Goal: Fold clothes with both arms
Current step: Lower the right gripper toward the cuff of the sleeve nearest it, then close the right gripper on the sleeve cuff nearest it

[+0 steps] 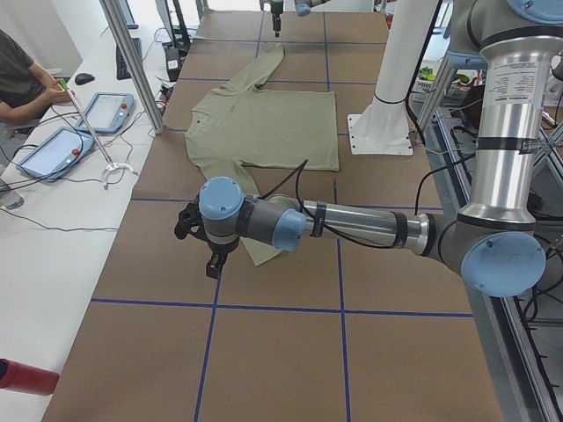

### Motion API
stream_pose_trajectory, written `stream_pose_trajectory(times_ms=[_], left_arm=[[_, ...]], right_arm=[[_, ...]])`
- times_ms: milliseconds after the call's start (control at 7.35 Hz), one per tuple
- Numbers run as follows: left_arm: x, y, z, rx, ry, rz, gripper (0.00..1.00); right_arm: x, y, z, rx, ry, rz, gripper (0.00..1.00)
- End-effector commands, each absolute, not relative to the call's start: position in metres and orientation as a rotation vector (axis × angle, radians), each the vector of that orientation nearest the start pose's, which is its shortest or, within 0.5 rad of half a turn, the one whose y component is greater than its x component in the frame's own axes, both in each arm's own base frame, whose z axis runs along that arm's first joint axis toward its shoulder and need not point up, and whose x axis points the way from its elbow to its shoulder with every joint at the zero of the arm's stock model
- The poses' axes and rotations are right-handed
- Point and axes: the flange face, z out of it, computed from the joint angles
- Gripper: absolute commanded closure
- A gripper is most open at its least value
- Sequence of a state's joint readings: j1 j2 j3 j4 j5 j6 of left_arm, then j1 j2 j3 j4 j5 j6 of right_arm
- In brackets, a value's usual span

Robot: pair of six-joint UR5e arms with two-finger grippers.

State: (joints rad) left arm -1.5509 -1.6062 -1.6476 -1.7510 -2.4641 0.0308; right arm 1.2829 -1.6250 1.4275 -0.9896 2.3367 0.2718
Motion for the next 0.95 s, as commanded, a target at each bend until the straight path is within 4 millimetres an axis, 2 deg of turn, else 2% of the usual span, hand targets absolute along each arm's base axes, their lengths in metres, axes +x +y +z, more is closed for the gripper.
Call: stream_pose_trajectory(times_ms=[0,272,816], left_arm=[[-0.045,-0.519,0.576,0.279,0.887,0.179,0.00],[-0.045,-0.519,0.574,0.284,0.886,0.183,0.00],[-0.046,-0.517,0.577,0.284,0.886,0.182,0.00]], right_arm=[[-0.082,-0.474,0.715,0.103,-0.806,-0.162,0.00],[-0.087,-0.473,0.733,0.066,-0.798,-0.160,0.00],[-0.103,-0.473,0.733,0.052,-0.798,-0.188,0.02]])
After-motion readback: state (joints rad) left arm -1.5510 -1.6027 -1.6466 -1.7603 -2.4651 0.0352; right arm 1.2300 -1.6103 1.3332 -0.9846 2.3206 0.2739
